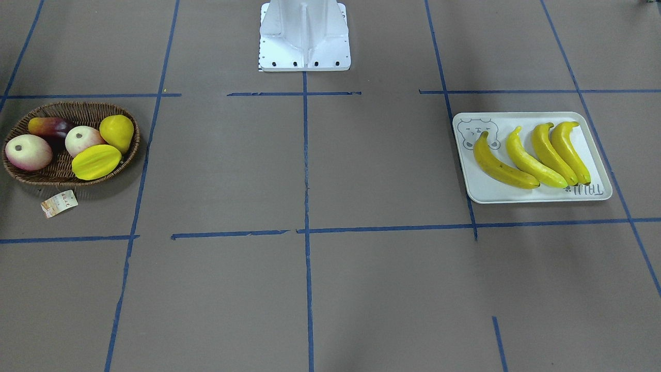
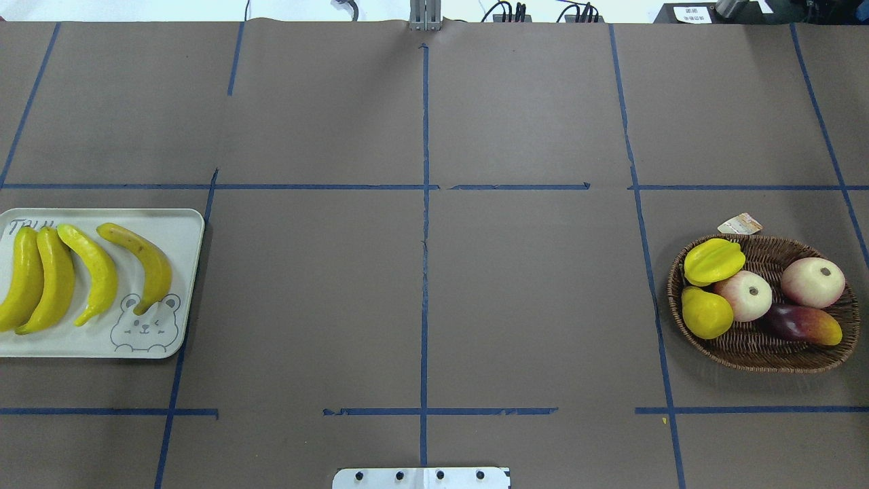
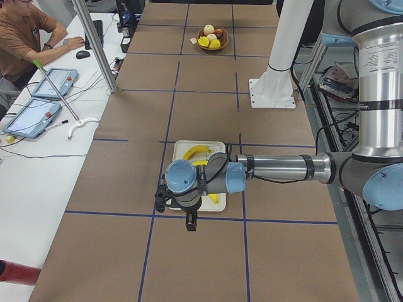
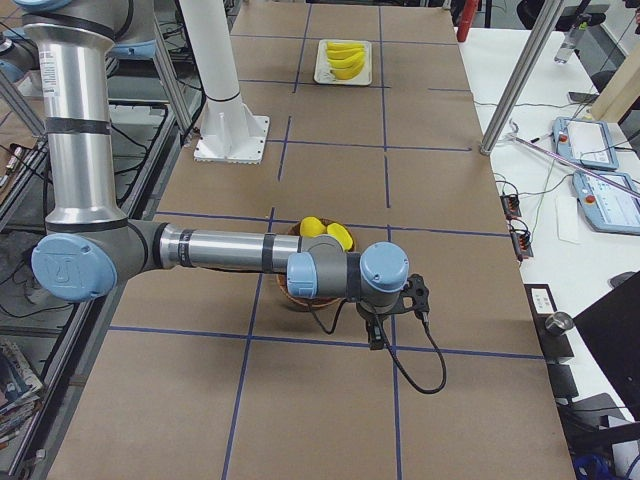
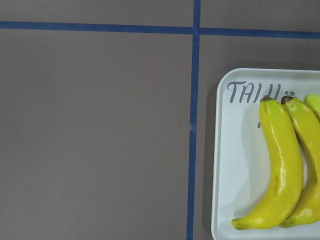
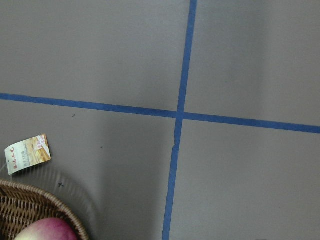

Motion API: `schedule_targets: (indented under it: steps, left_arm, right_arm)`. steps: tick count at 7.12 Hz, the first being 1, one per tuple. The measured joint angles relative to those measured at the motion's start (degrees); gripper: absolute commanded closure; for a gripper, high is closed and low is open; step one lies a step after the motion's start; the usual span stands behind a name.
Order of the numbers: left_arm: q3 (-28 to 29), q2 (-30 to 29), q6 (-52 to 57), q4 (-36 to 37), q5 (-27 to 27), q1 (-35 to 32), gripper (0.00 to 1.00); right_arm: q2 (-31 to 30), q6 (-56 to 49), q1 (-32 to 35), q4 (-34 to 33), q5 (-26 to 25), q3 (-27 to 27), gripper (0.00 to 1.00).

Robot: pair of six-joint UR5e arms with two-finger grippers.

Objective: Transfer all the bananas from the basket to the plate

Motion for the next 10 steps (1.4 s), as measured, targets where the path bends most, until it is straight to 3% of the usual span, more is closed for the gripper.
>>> schedule_targets:
  steps: [3, 10]
  left_arm:
    - [-0.2, 0.2, 0.0, 0.0, 0.0, 0.0, 0.00]
    - [-0.7, -0.3, -0.4, 0.0, 0.0, 0.0, 0.00]
  right_arm:
    - [-3.9, 0.1, 1.8, 0.1, 0.9, 0.9, 0.00]
    - [-3.3, 0.1, 2.6, -0.3, 0.9, 2.6, 0.00]
